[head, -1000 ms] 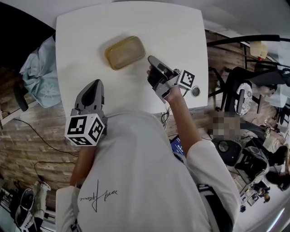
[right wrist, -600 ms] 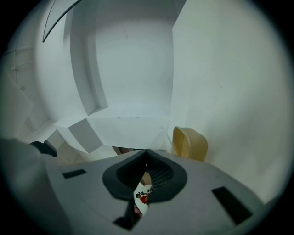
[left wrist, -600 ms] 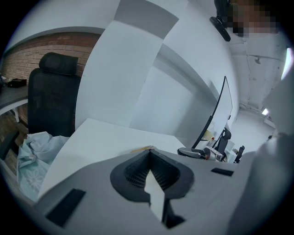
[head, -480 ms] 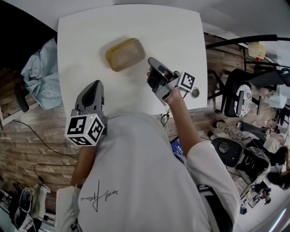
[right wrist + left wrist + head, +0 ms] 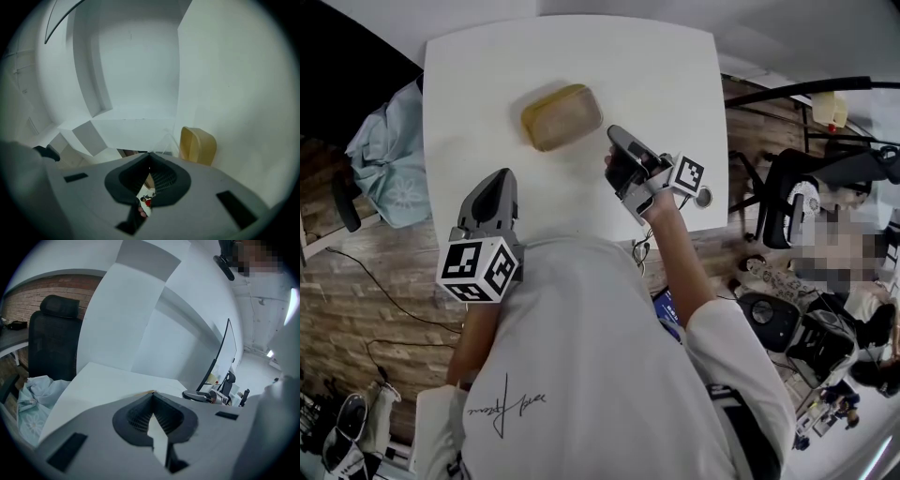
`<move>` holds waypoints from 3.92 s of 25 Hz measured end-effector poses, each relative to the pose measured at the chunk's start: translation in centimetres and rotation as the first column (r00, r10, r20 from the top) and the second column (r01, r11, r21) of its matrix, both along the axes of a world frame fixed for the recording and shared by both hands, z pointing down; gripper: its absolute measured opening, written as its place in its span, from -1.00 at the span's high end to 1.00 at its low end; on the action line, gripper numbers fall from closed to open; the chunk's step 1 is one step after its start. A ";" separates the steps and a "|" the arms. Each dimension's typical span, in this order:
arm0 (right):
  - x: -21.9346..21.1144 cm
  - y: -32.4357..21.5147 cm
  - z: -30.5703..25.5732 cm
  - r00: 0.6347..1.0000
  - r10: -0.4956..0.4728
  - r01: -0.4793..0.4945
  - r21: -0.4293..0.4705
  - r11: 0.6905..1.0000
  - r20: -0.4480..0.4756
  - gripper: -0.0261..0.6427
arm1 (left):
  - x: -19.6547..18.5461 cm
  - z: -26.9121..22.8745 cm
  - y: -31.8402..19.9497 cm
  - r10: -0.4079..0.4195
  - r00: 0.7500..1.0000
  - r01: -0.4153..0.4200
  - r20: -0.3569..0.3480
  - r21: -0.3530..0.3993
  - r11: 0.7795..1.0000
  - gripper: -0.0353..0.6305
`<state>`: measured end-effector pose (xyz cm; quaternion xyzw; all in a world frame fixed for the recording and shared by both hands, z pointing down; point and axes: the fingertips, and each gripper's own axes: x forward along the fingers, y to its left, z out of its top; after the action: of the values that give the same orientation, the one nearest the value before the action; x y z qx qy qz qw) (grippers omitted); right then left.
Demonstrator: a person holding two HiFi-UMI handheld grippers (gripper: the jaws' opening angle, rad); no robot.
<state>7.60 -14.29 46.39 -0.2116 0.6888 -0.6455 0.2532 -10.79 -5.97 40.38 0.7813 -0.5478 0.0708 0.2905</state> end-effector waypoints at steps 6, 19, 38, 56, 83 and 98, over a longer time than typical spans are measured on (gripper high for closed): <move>-0.2 0.1 -1.3 1.000 0.002 -0.002 0.013 1.000 0.028 0.89 | -0.1 0.1 0.1 -0.005 1.000 0.005 -0.009 -0.005 1.000 0.87; 0.1 0.2 -4.7 0.997 0.004 -0.009 0.062 0.998 0.081 0.89 | 1.2 -2.1 0.0 0.007 1.000 -0.006 -0.029 0.031 1.000 0.87; -0.9 2.8 -8.8 0.998 -0.008 0.001 0.131 0.991 0.057 0.89 | 1.7 -3.7 0.2 0.005 1.000 -0.003 -0.022 0.072 0.997 0.87; -2.3 4.9 -9.8 1.000 -0.011 0.013 0.159 0.987 -0.012 0.89 | 1.7 -3.8 0.0 0.020 1.000 -0.018 -0.025 0.080 0.997 0.87; -3.0 5.3 -11.1 0.996 -0.069 0.075 0.147 0.986 -0.048 0.89 | 2.6 -4.6 -0.4 0.061 0.998 -0.057 -0.035 0.117 0.992 0.87; -3.2 5.2 -11.3 0.995 -0.093 0.097 0.138 0.986 -0.033 0.89 | 3.0 -4.6 -0.4 0.064 0.998 -0.060 -0.029 0.109 0.992 0.87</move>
<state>4.42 -9.05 35.10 -0.1687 0.7449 -0.6042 0.2272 -7.81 -6.32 35.81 0.8135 -0.5216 0.0374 0.2544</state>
